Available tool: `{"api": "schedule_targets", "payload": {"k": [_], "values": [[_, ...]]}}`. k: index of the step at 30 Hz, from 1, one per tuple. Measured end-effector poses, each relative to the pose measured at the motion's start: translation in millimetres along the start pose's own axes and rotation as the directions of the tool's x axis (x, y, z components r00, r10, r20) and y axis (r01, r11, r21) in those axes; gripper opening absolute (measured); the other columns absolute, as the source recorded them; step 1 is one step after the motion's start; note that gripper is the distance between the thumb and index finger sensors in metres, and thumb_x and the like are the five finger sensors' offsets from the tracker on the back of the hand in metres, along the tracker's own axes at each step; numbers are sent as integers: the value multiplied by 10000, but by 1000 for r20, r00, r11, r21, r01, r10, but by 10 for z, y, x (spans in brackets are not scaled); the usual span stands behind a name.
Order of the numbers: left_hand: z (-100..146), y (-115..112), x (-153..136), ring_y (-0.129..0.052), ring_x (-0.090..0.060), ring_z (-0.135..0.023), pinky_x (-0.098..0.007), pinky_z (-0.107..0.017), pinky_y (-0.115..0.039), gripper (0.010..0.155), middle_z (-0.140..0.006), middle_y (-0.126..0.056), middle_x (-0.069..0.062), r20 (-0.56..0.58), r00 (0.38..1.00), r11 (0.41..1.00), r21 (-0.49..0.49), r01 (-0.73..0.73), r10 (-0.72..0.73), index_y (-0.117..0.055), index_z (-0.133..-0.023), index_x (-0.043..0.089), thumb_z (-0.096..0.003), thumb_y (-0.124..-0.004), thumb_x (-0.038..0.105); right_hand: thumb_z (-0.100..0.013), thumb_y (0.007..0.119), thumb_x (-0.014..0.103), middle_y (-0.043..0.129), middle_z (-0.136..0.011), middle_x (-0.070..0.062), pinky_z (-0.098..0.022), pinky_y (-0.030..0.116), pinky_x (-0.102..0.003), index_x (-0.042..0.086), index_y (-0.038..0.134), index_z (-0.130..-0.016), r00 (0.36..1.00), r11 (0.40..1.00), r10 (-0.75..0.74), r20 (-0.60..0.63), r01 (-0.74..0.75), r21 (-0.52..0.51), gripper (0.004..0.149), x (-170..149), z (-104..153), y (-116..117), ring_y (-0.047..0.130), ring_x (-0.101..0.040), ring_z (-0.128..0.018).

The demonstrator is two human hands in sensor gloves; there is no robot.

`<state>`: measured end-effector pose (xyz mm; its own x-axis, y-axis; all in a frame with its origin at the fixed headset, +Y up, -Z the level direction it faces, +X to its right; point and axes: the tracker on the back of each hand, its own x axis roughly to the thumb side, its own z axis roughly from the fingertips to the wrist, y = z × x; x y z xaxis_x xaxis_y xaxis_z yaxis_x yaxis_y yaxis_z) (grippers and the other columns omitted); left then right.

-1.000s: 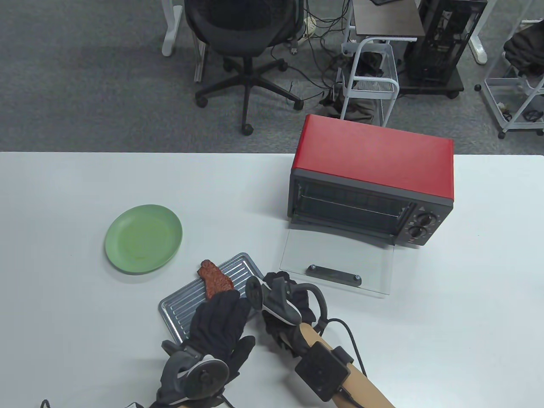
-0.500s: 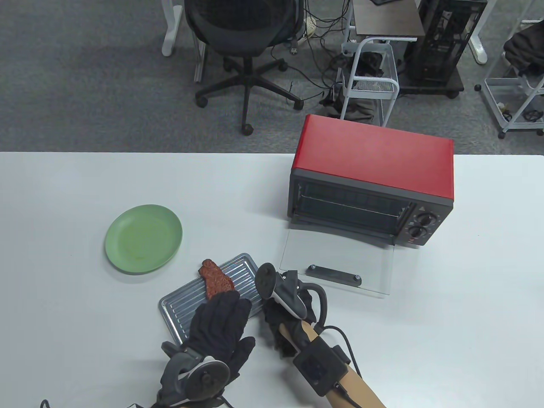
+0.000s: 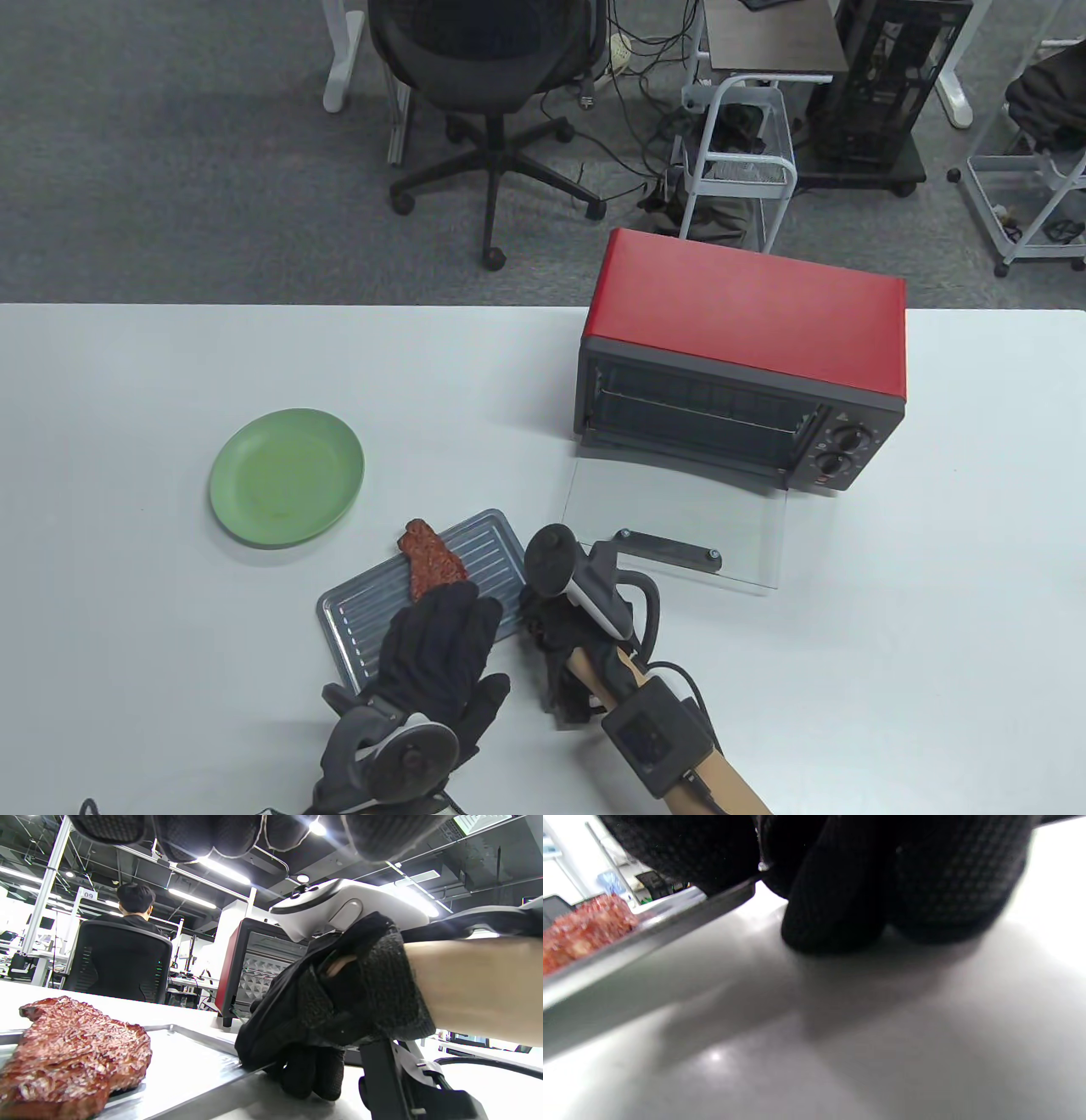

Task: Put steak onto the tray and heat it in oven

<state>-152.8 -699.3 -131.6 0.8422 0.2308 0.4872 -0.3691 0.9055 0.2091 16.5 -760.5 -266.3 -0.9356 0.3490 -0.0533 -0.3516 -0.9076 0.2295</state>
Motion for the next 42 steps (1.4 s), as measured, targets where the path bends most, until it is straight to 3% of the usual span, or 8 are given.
{"api": "schedule_targets", "payload": {"k": [4, 9, 17, 24, 30, 37, 42], "values": [[2, 1, -2, -588, -527, -1022, -743, -664, -561, 766, -1169, -490, -231, -1, 1000, 1000, 1, -2, 2, -460, -1140, 161, -491, -694, 495, -438, 937, 272, 949, -661, -75, -135, 989, -312, 149, 704, -839, 994, 994, -108, -3, 108, 2, 480, -50, 10, -23, 1079, -85, -204], [5, 4, 1, -589, -526, -1022, -743, -664, -562, 765, -1169, -489, -230, 0, 1000, 1000, 4, -1, 1, -461, -1140, 163, -491, -694, 495, -441, 921, 213, 873, -720, -11, -194, 950, -343, 89, 622, -988, 987, 986, -160, 23, 159, 45, 636, -71, -9, -16, 1023, -80, -259], [8, 6, 1, -590, -526, -1022, -742, -664, -564, 765, -1168, -489, -230, 1, 1000, 1000, 7, -2, 2, -461, -1139, 162, -491, -694, 495, -470, 884, 243, 870, -714, -41, -211, 949, -354, 129, 666, -934, 937, 920, -343, -66, 349, 176, 525, -243, -92, 17, 1019, -76, -269], [6, 3, -2, -594, -526, -1019, -743, -663, -564, 764, -1168, -493, -230, -1, 1000, 1000, 3, -4, 4, -463, -1139, 160, -491, -694, 494, -481, 865, 259, 999, -593, -41, -55, 977, -293, 124, 672, -884, 939, 914, -343, 4, 333, 229, 467, -258, -106, 54, 1073, -41, -88], [4, 3, -2, -599, -524, -1018, -740, -664, -567, 760, -1167, -495, -228, -1, 1000, 1000, 3, -10, 10, -465, -1138, 162, -492, -692, 493, -480, 865, 242, 999, -609, -37, -71, 984, -281, 133, 623, -903, 900, 861, -435, 3, 416, 292, 499, -274, -108, 60, 1072, -19, -102], [6, 2, -1, -602, -525, -1016, -741, -663, -569, 757, -1165, -501, -228, 1, 1000, 1000, 9, -6, 6, -469, -1137, 163, -492, -693, 490, -471, 864, 241, 1014, -582, -43, -77, 1000, -275, 118, 614, -918, 838, 822, -544, 35, 525, 219, 526, -364, -57, 17, 1075, -18, -104], [6, -5, 8, -605, -523, -1015, -740, -662, -571, 755, -1163, -503, -230, 5, 1000, 1000, 6, 0, 0, -470, -1136, 162, -493, -692, 490, -476, 844, 248, 1016, -569, -49, -69, 1001, -271, 87, 600, -923, 817, 809, -574, 47, 557, 189, 535, -475, 3, -134, 1071, -15, -94]]}}
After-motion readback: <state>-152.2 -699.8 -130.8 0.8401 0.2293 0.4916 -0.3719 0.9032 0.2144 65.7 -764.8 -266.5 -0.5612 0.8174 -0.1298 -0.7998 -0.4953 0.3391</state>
